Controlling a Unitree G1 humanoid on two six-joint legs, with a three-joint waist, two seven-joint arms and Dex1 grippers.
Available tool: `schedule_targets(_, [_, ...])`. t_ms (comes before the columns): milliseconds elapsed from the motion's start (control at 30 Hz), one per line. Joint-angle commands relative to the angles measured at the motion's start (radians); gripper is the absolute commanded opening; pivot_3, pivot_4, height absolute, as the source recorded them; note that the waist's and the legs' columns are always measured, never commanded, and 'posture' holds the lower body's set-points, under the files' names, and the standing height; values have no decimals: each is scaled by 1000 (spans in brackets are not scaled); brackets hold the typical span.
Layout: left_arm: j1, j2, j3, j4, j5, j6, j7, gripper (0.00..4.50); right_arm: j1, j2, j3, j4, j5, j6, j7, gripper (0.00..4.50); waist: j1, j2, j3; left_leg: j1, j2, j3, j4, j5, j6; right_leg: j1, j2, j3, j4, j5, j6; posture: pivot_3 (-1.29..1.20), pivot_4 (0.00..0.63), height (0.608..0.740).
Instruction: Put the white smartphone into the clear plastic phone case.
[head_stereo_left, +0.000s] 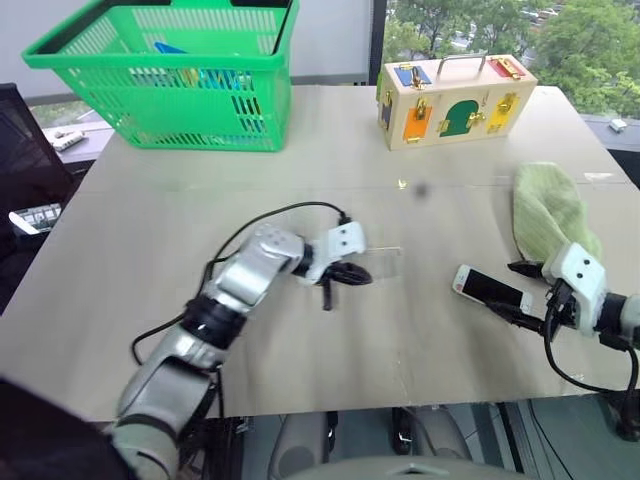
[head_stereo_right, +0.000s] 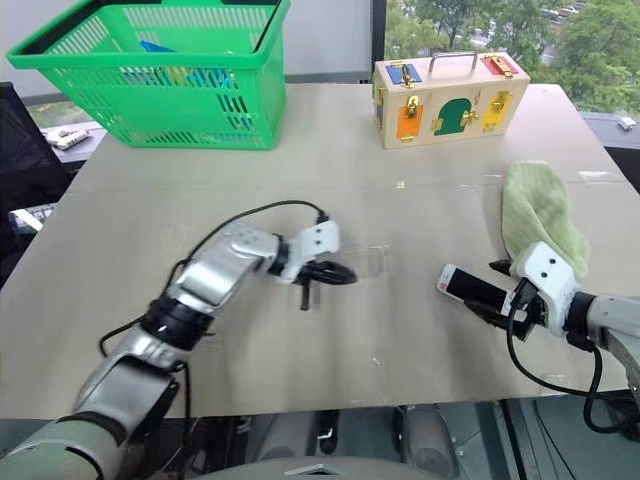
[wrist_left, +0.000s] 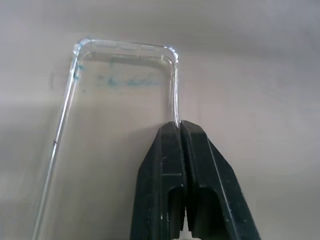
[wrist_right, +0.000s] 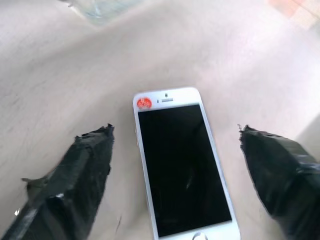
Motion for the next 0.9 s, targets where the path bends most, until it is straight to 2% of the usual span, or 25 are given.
schedule_targets(33, [20,39,44,-84,-28,-3,-4,0,-34,-28,40,52,-24,-22,42,4389,5,0,0,0,-1,0,0,0,0,0,-1,0,0,0,0,0,150,740])
schedule_targets(100, [30,48,52,-92,-31,-11,4,0,-58,-33,77,98,-40,-33,67,4389,7,0,0,0,-1,1,1,0,0,0,-2,0,0,0,0,0,150,740])
schedule_targets(333, [30,-20,24,-85,-26,-21,50,0,-177,-46,213,302,-151,-93,115,4389,4,0,0,0,-2,2,1,0,0,0,-1,0,0,0,0,0,150,740])
schedule_targets(567, [12,-38,16,-51,-17,-46,47,0,-250,-67,289,412,-182,-95,182,4389,-3,-1,0,1,-1,2,2,0,0,2,1,1,0,0,0,0,150,740])
schedule_targets(667, [6,-41,12,-39,-16,-59,43,0,-261,-67,309,427,-169,-65,213,3680,-2,-1,-1,1,-1,2,3,0,0,3,0,1,0,0,0,0,150,740])
schedule_targets(700, [4,-42,11,-36,-16,-62,42,0,-258,-69,315,426,-170,-63,223,3192,-1,-1,-1,1,-1,2,3,0,0,3,0,1,0,0,0,0,150,740])
schedule_targets(733, [2,-43,9,-34,-16,-63,41,0,-253,-72,320,423,-173,-66,231,2986,0,-1,-1,1,-1,2,3,0,0,3,0,1,0,0,0,0,150,740])
schedule_targets(900, [-17,-60,1,-10,-11,-79,41,0,-215,-61,279,383,-165,-95,206,2895,7,-2,-1,1,-1,1,3,0,0,3,0,1,0,0,0,0,150,740])
